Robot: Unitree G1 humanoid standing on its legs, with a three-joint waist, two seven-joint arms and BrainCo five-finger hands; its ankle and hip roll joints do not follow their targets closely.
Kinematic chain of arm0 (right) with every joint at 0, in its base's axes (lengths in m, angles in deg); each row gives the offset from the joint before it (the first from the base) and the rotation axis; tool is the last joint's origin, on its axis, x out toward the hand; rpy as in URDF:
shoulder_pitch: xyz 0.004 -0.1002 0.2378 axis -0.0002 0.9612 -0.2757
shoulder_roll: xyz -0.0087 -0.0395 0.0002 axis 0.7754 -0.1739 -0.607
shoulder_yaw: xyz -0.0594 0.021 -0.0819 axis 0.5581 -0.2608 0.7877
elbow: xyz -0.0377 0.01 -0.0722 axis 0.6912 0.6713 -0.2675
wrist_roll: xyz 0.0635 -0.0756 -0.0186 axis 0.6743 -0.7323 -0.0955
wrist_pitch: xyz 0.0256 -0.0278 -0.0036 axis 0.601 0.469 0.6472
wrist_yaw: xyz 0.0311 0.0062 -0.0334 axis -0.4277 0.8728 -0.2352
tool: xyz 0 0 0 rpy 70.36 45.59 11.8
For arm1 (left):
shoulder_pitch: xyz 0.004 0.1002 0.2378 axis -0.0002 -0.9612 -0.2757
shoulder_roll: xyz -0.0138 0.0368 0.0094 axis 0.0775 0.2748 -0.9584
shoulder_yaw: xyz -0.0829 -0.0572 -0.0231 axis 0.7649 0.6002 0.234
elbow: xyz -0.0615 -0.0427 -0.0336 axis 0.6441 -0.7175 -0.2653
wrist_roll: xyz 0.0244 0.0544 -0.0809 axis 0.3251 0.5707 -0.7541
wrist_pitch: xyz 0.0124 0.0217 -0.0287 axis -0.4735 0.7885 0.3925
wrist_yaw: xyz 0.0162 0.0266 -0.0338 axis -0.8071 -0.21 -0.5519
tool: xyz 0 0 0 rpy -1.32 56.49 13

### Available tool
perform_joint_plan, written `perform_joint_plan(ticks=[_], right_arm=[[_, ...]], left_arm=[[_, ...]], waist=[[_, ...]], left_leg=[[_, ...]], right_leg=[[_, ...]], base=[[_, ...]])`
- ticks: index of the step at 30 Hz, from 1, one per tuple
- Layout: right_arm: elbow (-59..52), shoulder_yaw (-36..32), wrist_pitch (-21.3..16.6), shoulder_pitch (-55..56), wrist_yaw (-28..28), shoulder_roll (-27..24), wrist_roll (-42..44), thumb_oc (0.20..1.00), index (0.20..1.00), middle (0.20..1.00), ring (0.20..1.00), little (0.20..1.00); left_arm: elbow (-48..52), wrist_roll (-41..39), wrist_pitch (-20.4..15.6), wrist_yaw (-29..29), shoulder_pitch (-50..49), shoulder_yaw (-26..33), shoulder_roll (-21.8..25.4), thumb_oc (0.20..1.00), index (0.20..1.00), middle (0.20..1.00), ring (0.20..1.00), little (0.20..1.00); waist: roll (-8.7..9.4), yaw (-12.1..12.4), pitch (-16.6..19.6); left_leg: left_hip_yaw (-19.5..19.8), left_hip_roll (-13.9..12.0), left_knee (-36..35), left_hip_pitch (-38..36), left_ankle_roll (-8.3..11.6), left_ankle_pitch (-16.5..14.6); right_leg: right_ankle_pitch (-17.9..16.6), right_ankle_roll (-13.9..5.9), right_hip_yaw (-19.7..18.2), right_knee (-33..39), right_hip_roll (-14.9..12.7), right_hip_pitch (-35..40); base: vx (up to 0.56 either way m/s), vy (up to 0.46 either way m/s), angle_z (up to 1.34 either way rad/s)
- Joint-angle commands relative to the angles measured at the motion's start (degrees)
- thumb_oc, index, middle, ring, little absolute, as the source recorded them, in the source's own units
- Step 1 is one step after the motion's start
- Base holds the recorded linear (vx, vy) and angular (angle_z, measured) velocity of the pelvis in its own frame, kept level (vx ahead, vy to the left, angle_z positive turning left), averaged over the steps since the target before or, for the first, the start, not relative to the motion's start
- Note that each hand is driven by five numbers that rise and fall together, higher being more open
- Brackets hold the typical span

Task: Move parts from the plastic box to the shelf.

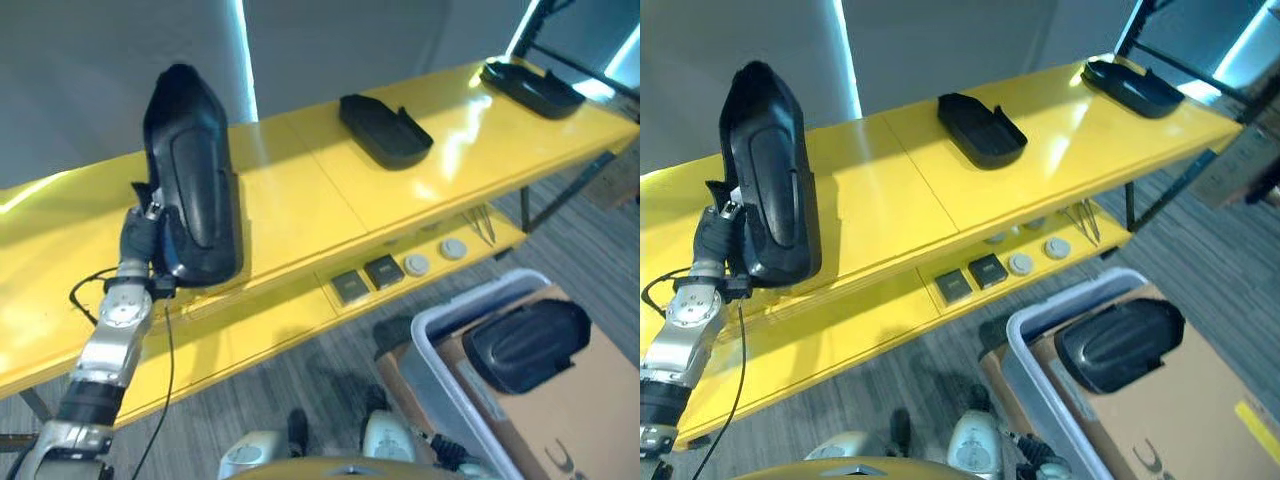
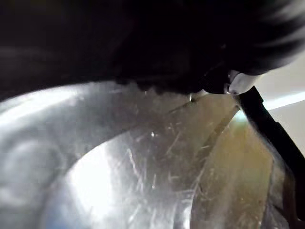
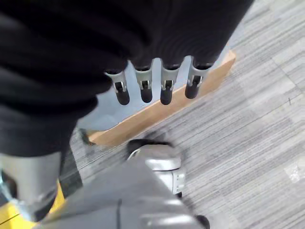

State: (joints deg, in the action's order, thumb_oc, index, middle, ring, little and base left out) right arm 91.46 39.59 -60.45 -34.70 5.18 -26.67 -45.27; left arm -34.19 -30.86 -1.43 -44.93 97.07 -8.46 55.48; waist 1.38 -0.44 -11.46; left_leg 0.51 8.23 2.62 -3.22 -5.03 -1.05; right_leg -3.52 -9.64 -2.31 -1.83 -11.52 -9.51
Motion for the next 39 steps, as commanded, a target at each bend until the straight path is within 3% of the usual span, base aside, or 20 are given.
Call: perform_joint_plan(ticks=[1,3,4,8,10,14,21,26,33,34,35,36,39], right_arm=[[1.05,0.18,0.31,2.34,-0.33,-2.01,-1.52,1.0,1.0,1.0,1.0,1.0],[1.96,0.1,0.19,2.59,-0.68,-2.94,-1.89,1.0,1.0,1.0,1.0,1.0],[1.94,0.09,0.24,2.61,-0.65,-2.99,-1.83,1.0,1.0,1.0,1.0,1.0],[-1.19,-0.24,2.66,4.44,0.86,-4.28,1.27,1.0,1.0,1.0,1.0,1.0],[-2.25,-0.13,3.42,4.66,1.06,-4.63,1.81,1.0,1.0,1.0,1.0,1.0],[-2.09,0.95,4.93,3.95,0.21,-5.71,1.31,1.0,1.0,1.0,1.0,1.0],[-0.12,3.14,3.03,3.66,-2.22,-5.74,-0.92,1.0,1.0,1.0,1.0,1.0],[0.64,4.16,2.4,3.26,-1.96,-6.11,-1.69,1.0,1.0,1.0,1.0,1.0],[2.23,3.77,1.13,2.76,-1.77,-6.34,-2.17,1.0,1.0,1.0,1.0,1.0],[2.4,3.8,1.05,2.58,-1.79,-6.41,-2.4,1.0,1.0,1.0,1.0,1.0],[2.4,3.8,1.05,2.58,-1.79,-6.4,-2.4,1.0,1.0,1.0,1.0,1.0],[2.62,4.0,0.86,2.29,-1.95,-6.39,-2.38,1.0,1.0,1.0,1.0,1.0],[2.92,4.24,0.64,1.89,-2.34,-6.37,-2.46,1.0,1.0,1.0,1.0,1.0]], left_arm=[[4.82,-1.91,0.95,-1.49,1.04,2.71,-0.27,0.2,0.2,0.2,0.2,0.2],[4.89,-1.21,5.01,-2.45,1.95,1.89,-1.91,0.2,0.2,0.2,0.2,0.2],[4.91,-1.07,5.33,-2.55,2.0,1.85,-2.0,0.2,0.2,0.2,0.2,0.2],[-2.33,0.75,12.64,-4.73,7.75,-1.77,-3.85,0.2,0.2,0.2,0.2,0.2],[-7.68,-0.08,13.86,-5.93,10.28,-3.59,-3.68,0.2,0.2,0.2,0.2,0.2],[-19.57,-0.84,16.76,-7.77,15.95,-7.18,-2.61,0.2,0.2,0.2,0.2,0.2],[-32.8,4.54,20.23,-7.11,23.99,-9.12,0.27,0.2,0.2,0.2,0.2,0.2],[-38.82,5.08,22.3,-4.92,27.75,-10.35,3.11,0.2,0.2,0.2,0.2,0.2],[-41.89,4.68,24.98,-3.8,29.08,-11.18,3.32,0.2,0.2,0.2,0.2,0.2],[-42.87,5.07,24.97,-3.75,29.12,-11.53,3.11,0.934,0.934,0.934,0.934,0.934],[-42.88,5.07,24.95,-3.75,29.13,-11.54,3.11,0.934,0.934,0.934,0.934,0.934],[-43.36,4.83,24.43,-3.88,29.3,-11.82,2.97,1.0,1.0,1.0,1.0,1.0],[-43.42,4.56,23.32,-4.53,29.68,-11.9,3.05,1.0,1.0,1.0,1.0,1.0]], waist=[[-0.67,-1.68,2.48],[0.05,-2.05,3.71],[0.07,-2.08,3.76],[0.22,-4.74,5.43],[-0.13,-5.81,5.7],[-1.21,-8.02,6.24],[-2.32,-10.49,6.25],[-2.74,-11.65,6.01],[-2.73,-11.99,5.88],[-2.66,-11.98,5.89],[-2.65,-11.97,5.87],[-2.58,-11.89,5.9],[-2.52,-11.64,5.98]], left_leg=[[-0.09,-8.59,0.43,-0.55,4.64,-2.18],[-2.34,-11.48,0.91,0.28,6.35,-0.81],[-2.49,-11.63,0.97,0.34,6.45,-0.76],[-12.43,-16.05,1.47,1.91,8.38,2.22],[-13.8,-16.67,0.28,1.48,8.58,2.94],[-14.97,-16.66,-2.68,-0.33,8.63,3.72],[-16.09,-16.01,-3.25,-1.25,8.33,3.45],[-16.73,-15.54,-3.45,-1.59,8.15,3.08],[-17.18,-15.2,-3.52,-2.22,7.97,2.62],[-17.18,-15.14,-3.53,-2.36,7.93,2.52],[-17.18,-15.14,-3.53,-2.37,7.93,2.51],[-17.15,-15.07,-3.57,-2.49,7.9,2.44],[-17.1,-14.98,-3.69,-2.65,7.86,2.36]], right_leg=[[-5.29,-1.06,1.79,-2.34,2.32,4.05],[-3.75,-0.01,3.86,0.34,3.27,7.5],[-3.69,0.05,4.05,0.47,3.3,7.67],[-1.6,1.38,10.28,1.42,3.79,9.74],[-1.26,1.54,10.82,1.31,4.03,9.6],[-0.59,1.53,9.77,1.13,4.75,9.46],[-0.36,1.16,7.79,0.64,4.73,9.11],[-0.43,0.74,6.7,0.82,4.59,8.97],[-0.52,0.43,6.2,1.44,4.42,9.57],[-0.5,0.41,6.18,1.59,4.36,9.79],[-0.51,0.41,6.19,1.59,4.36,9.81],[-0.47,0.39,6.2,1.72,4.34,9.99],[-0.51,0.39,6.32,2.06,4.3,10.33]], base=[[0.26,-0.371,0.72],[0.17,-0.231,0.7],[0.13,-0.195,0.61],[0.06,-0.125,0.7],[0.03,-0.022,0.78],[0.06,0.035,-0.04],[0.03,0.046,-0.12],[0.0,0.039,-0.05],[0.0,0.012,-0.07],[0.0,0.0,0.0],[0.0,0.0,0.0],[0.0,0.0,0.0],[0.0,0.0,0.0]])
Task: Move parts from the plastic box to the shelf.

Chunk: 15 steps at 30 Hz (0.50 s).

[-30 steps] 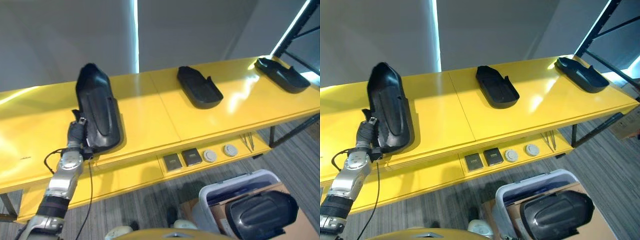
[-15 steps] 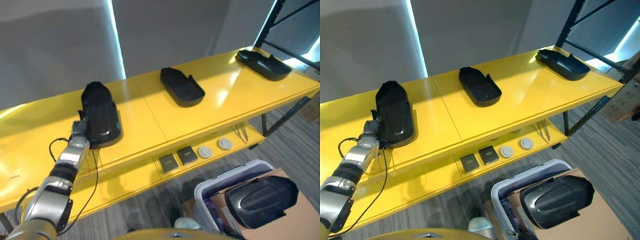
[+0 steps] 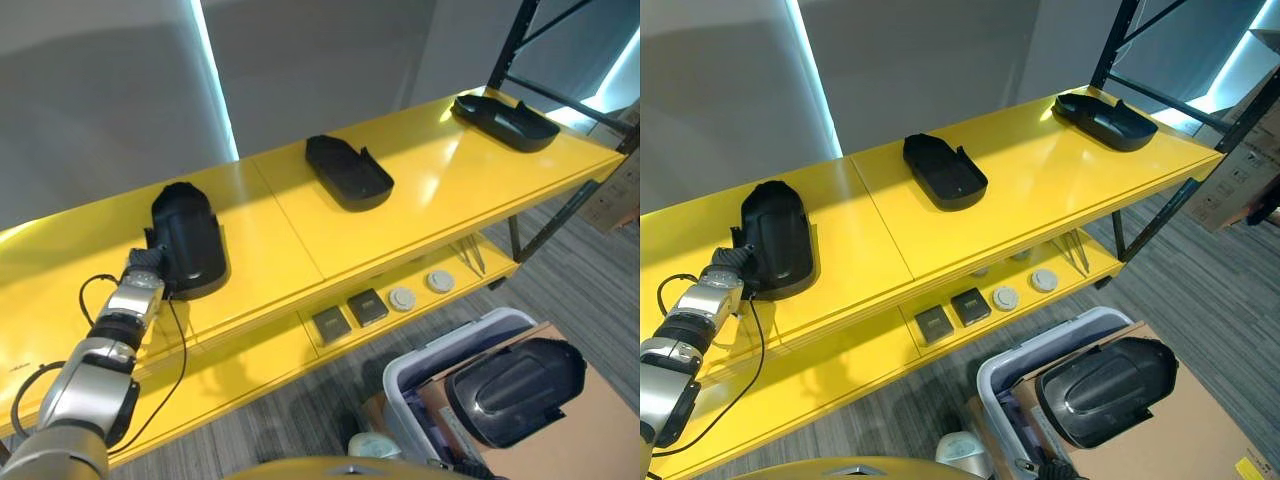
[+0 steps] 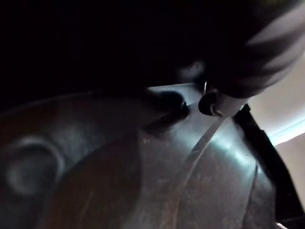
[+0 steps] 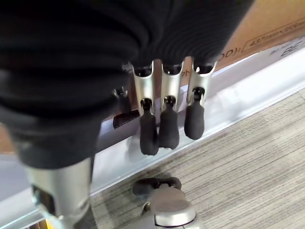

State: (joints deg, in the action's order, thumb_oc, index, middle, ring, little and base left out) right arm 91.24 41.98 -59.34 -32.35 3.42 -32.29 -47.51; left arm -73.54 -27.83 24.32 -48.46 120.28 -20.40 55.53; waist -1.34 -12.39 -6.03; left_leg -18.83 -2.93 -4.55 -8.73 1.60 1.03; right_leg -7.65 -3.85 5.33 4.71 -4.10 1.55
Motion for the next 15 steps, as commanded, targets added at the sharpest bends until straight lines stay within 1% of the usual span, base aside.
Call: perform_joint_plan(ticks=[1,5,6,7,9,10,12,13,15], right_arm=[[3.1,1.94,-0.47,-0.54,-0.59,-0.66,-0.4,1.0,1.0,1.0,1.0,1.0],[2.52,2.43,-0.47,-0.64,-0.76,-0.59,-0.2,1.0,1.0,1.0,1.0,1.0],[2.21,2.43,-0.6,-0.48,-0.3,-0.28,0.06,1.0,1.0,1.0,1.0,1.0],[2.16,2.42,-0.59,-0.44,-0.27,-0.25,0.1,1.0,1.0,1.0,1.0,1.0],[1.4,2.04,-0.29,-0.02,0.07,0.05,0.43,1.0,1.0,1.0,1.0,1.0],[1.07,1.49,-0.1,0.29,0.38,0.42,0.5,1.0,1.0,1.0,1.0,1.0],[0.87,1.27,0.08,0.46,0.44,0.53,0.33,1.0,1.0,1.0,1.0,1.0],[0.62,0.71,0.17,0.8,0.75,0.84,0.42,1.0,1.0,1.0,1.0,1.0],[0.1,-0.32,0.49,1.42,1.1,1.59,-0.21,1.0,1.0,1.0,1.0,1.0]], left_arm=[[-3.93,1.51,-2.69,-1.17,6.68,0.04,3.09,1.0,1.0,1.0,1.0,1.0],[-1.05,1.24,-6.27,-2.22,7.3,0.2,4.33,1.0,1.0,1.0,1.0,1.0],[2.39,2.3,-7.87,-3.37,7.07,0.59,4.63,1.0,1.0,1.0,1.0,1.0],[2.9,2.3,-7.8,-3.43,7.0,0.61,4.74,1.0,1.0,1.0,1.0,1.0],[11.13,2.29,-7.53,-4.92,5.59,0.82,7.1,1.0,1.0,1.0,1.0,1.0],[18.34,2.34,-7.76,-5.11,3.52,2.3,9.03,1.0,1.0,1.0,1.0,1.0],[21.03,2.79,-8.43,-4.96,2.34,3.35,9.65,1.0,1.0,1.0,1.0,1.0],[27.39,3.54,-7.52,-4.13,0.09,5.33,10.67,1.0,1.0,1.0,1.0,1.0],[38.08,5.12,-8.6,-2.57,-5.43,9.43,11.39,1.0,1.0,1.0,1.0,1.0]], waist=[[0.22,0.39,0.6],[0.25,1.13,0.46],[0.25,1.76,0.36],[0.26,1.82,0.35],[0.26,2.91,0.22],[0.36,3.89,0.09],[0.41,4.25,0.0],[0.5,5.13,-0.16],[0.68,6.75,-0.39]], left_leg=[[2.27,-3.75,3.45,2.81,1.22,0.24],[2.6,-3.61,3.3,2.68,1.26,0.17],[2.89,-3.51,3.17,2.65,1.24,0.2],[2.92,-3.51,3.15,2.63,1.24,0.2],[3.43,-3.44,2.95,2.61,1.24,0.18],[3.93,-3.39,2.92,2.7,1.25,0.12],[4.17,-3.37,2.97,2.76,1.24,0.11],[4.7,-3.37,3.06,2.98,1.27,0.12],[5.71,-3.33,3.05,3.25,1.3,0.08]], right_leg=[[3.61,-5.41,-1.27,-4.34,-3.15,-0.61],[3.47,-5.52,-0.85,-3.85,-3.35,-0.1],[3.34,-5.53,-0.55,-3.5,-3.45,0.21],[3.33,-5.54,-0.5,-3.47,-3.47,0.25],[3.27,-5.56,0.02,-3.1,-3.63,0.62],[3.28,-5.55,0.39,-2.89,-3.76,0.91],[3.28,-5.52,0.59,-2.83,-3.84,1.04],[3.32,-5.49,0.96,-2.72,-3.94,1.24],[3.35,-5.47,1.85,-2.37,-4.18,1.77]], base=[[0.0,0.0,0.0],[0.0,0.0,0.0],[0.0,0.0,0.0],[0.0,0.0,0.0],[0.0,0.004,0.02],[0.0,0.0,0.0],[-0.02,0.012,0.08],[-0.03,0.018,0.21],[-0.03,0.023,0.14]])
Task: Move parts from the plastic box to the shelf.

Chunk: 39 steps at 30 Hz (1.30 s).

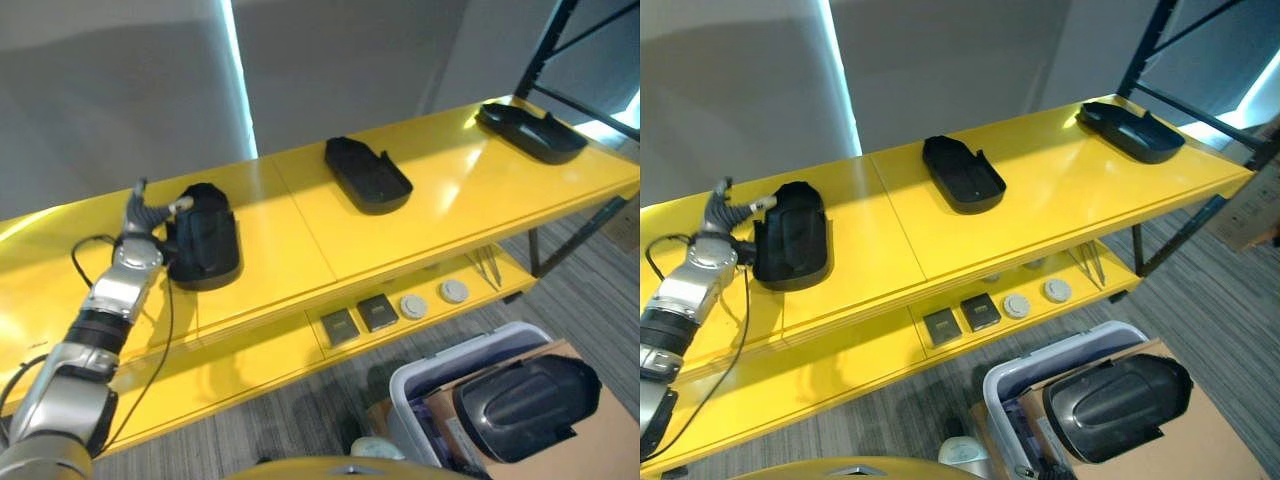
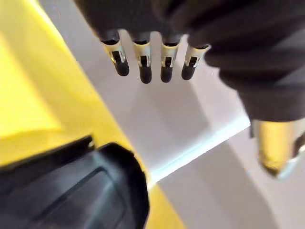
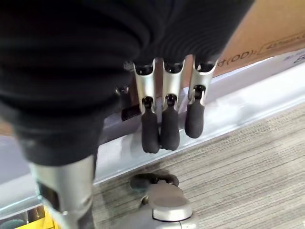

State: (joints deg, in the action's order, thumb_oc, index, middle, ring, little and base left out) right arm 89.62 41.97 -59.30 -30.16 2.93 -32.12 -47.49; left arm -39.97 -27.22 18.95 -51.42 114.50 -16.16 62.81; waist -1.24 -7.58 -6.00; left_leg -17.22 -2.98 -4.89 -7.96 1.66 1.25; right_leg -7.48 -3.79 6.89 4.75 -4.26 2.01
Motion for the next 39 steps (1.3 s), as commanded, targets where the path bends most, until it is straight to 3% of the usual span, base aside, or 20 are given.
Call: perform_joint_plan(ticks=[1,3,5,6,13,14,15,16,19,23,39], right_arm=[[1.59,-0.4,0.48,-0.65,1.73,1.55,-0.28,1.0,1.0,1.0,1.0,1.0],[1.05,-1.26,0.4,0.02,1.98,2.36,-0.81,1.0,1.0,1.0,1.0,1.0],[0.27,-1.58,0.66,0.25,2.17,2.7,-1.11,1.0,1.0,1.0,1.0,1.0],[-0.42,-2.08,0.83,0.43,2.12,2.96,-1.79,1.0,1.0,1.0,1.0,1.0],[-2.41,-2.54,1.31,0.45,1.94,2.81,-2.58,1.0,1.0,1.0,1.0,1.0],[-2.08,-2.64,0.95,0.34,1.44,2.41,-3.05,1.0,1.0,1.0,1.0,1.0],[-1.84,-2.41,0.8,0.19,1.27,2.12,-2.76,1.0,1.0,1.0,1.0,1.0],[-1.64,-2.24,0.64,0.06,1.07,1.8,-2.8,1.0,1.0,1.0,1.0,1.0],[-1.28,-1.6,-0.08,0.2,1.12,1.42,-2.52,1.0,1.0,1.0,1.0,1.0],[-1.86,-0.8,-0.04,0.57,1.55,1.31,-2.03,1.0,1.0,1.0,1.0,1.0],[-2.03,0.37,0.4,1.36,1.35,0.71,-2.57,1.0,1.0,1.0,1.0,1.0]], left_arm=[[6.71,4.52,-3.2,1.07,-0.87,6.04,4.17,1.0,1.0,1.0,1.0,1.0],[15.44,3.16,-6.82,7.88,-6.65,9.55,3.12,1.0,1.0,1.0,1.0,1.0],[20.39,0.85,-7.71,12.92,-9.7,11.06,2.15,1.0,1.0,1.0,1.0,1.0],[25.1,-1.95,-9.23,19.04,-13.36,12.72,0.61,1.0,1.0,1.0,1.0,1.0],[31.83,-17.26,-5.77,38.27,-22.0,13.5,-1.55,1.0,1.0,1.0,1.0,1.0],[31.17,-19.58,-4.92,41.62,-23.32,13.09,-1.63,0.79,0.79,0.79,0.79,0.79],[30.76,-22.11,-5.03,42.65,-24.34,12.59,-1.65,0.457,0.457,0.457,0.457,0.457],[30.36,-23.87,-5.6,44.8,-25.71,11.91,-2.11,0.203,0.203,0.203,0.203,0.203],[29.87,-31.09,-2.36,48.78,-29.37,9.97,-5.15,0.2,0.2,0.2,0.2,0.2],[29.17,-32.62,-1.31,49.18,-31.83,8.08,-8.23,0.2,0.2,0.2,0.2,0.2],[19.02,-25.92,-10.08,40.38,-29.53,4.42,-11.84,0.2,0.2,0.2,0.2,0.2]], waist=[[0.6,2.17,-0.45],[0.77,3.63,-0.61],[0.82,4.32,-0.66],[0.8,5.12,-0.63],[0.33,6.91,-0.65],[0.18,7.1,-0.58],[0.11,7.25,-0.6],[0.02,7.47,-0.6],[-0.06,7.91,-0.69],[0.06,8.12,-0.73],[0.86,6.4,-0.77]], left_leg=[[4.25,-3.29,3.38,2.49,1.25,-0.16],[5.03,-3.25,3.4,2.64,1.23,-0.22],[5.33,-3.19,3.29,2.68,1.24,-0.21],[5.65,-3.08,3.11,2.72,1.31,-0.16],[6.12,-2.65,2.79,3.19,1.34,0.22],[6.11,-2.58,2.69,3.24,1.37,0.34],[6.13,-2.52,2.69,3.31,1.37,0.38],[6.18,-2.44,2.73,3.38,1.32,0.39],[6.45,-2.26,2.63,3.43,1.19,0.47],[6.65,-2.1,2.57,3.47,1.02,0.52],[5.3,-2.82,2.7,3.1,1.24,0.64]], right_leg=[[3.18,-5.54,0.45,-2.35,-4.06,1.42],[3.17,-5.59,1.23,-2.12,-4.31,1.9],[3.09,-5.63,1.64,-1.98,-4.42,2.09],[2.98,-5.73,2.13,-1.78,-4.6,2.34],[2.36,-6.16,3.17,-1.51,-5.1,2.39],[2.19,-6.2,3.19,-1.46,-5.13,2.33],[2.1,-6.18,3.15,-1.44,-5.14,2.27],[2.03,-6.18,3.16,-1.39,-5.2,2.27],[1.8,-6.16,3.19,-1.41,-5.33,2.15],[1.69,-6.14,3.28,-1.34,-5.4,2.15],[1.41,-6.02,2.51,-1.59,-5.38,1.6]], base=[[-0.02,0.024,0.08],[-0.01,0.027,0.16],[0.0,0.033,0.22],[0.0,0.038,0.18],[-0.01,0.048,0.12],[-0.01,0.052,0.01],[-0.01,0.056,0.01],[-0.01,0.035,-0.02],[-0.01,0.035,-0.02],[0.0,0.0,0.0],[0.0,0.0,0.0]])
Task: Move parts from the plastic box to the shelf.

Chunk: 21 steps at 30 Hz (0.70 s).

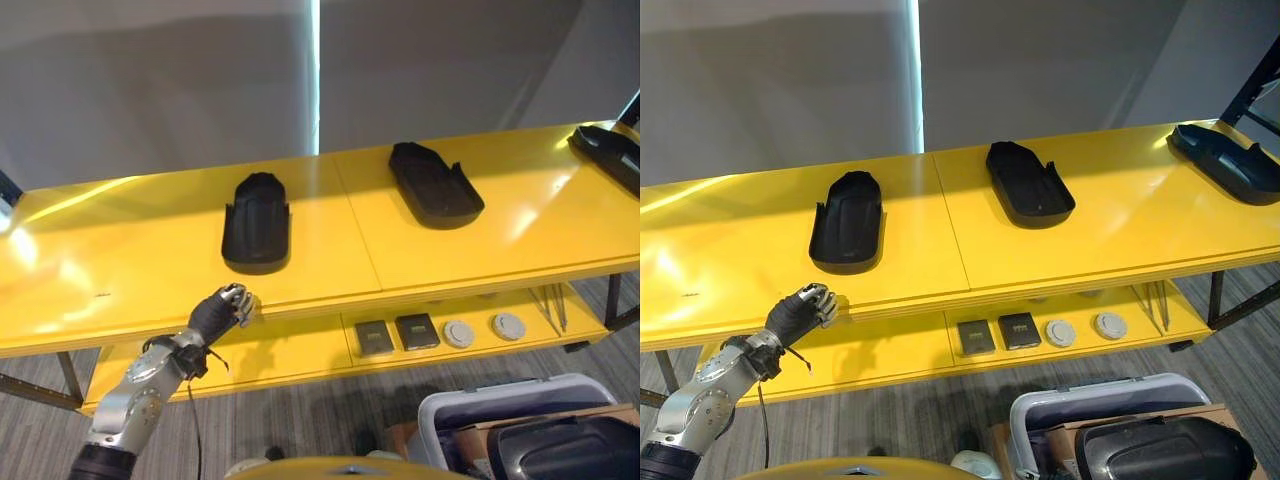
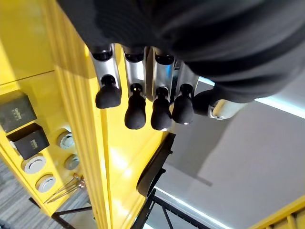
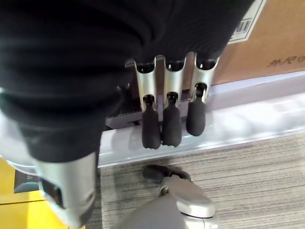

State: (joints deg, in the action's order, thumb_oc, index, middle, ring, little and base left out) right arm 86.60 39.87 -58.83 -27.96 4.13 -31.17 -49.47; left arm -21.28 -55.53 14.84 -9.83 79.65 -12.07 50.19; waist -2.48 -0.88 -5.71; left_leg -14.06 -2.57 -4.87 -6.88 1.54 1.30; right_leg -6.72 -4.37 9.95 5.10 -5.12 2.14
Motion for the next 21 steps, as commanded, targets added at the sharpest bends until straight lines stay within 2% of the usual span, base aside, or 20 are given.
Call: perform_joint_plan(ticks=[1,6,10,21], right_arm=[[0.94,2.77,-0.01,-0.96,0.08,-0.3,-0.41,1.0,1.0,1.0,1.0,1.0],[-0.34,3.57,0.7,-0.83,-0.74,-0.54,-1.91,1.0,1.0,1.0,1.0,1.0],[-0.74,4.36,1.03,-0.88,-1.08,-0.52,-2.78,1.0,1.0,1.0,1.0,1.0],[-0.59,4.34,1.05,-0.94,-1.55,-0.86,-4.03,1.0,1.0,1.0,1.0,1.0]], left_arm=[[-0.86,4.89,-7.47,-2.36,6.72,-0.15,0.8,0.2,0.2,0.2,0.2,0.2],[-5.17,5.73,-10.33,-6.42,10.72,-1.4,0.15,0.2,0.2,0.2,0.2,0.2],[-7.92,5.42,-11.19,-8.12,13.89,-1.94,-1.0,0.2,0.2,0.2,0.2,0.2],[-13.53,6.28,-10.5,-11.51,17.67,-3.73,-2.99,0.2,0.2,0.2,0.2,0.2]], waist=[[2.15,-0.73,-0.94],[2.28,-2.1,-0.69],[2.44,-3.07,-0.55],[2.8,-4.7,-0.33]], left_leg=[[1.87,-3.34,2.64,1.85,1.36,0.53],[1.2,-3.55,2.53,1.45,1.33,0.49],[0.59,-3.67,2.55,1.1,1.3,0.37],[-0.51,-3.87,3.04,0.6,1.22,-0.13]], right_leg=[[0.7,-5.43,-0.72,-1.89,-4.49,1.51],[0.84,-5.37,-1.53,-2.12,-4.32,1.33],[0.89,-5.27,-2.11,-2.19,-4.21,1.33],[1.18,-5.17,-3.27,-2.48,-3.92,1.27]], base=[[0.0,0.0,0.0],[0.01,0.002,-0.02],[0.02,-0.001,-0.03],[0.02,-0.006,-0.1]])
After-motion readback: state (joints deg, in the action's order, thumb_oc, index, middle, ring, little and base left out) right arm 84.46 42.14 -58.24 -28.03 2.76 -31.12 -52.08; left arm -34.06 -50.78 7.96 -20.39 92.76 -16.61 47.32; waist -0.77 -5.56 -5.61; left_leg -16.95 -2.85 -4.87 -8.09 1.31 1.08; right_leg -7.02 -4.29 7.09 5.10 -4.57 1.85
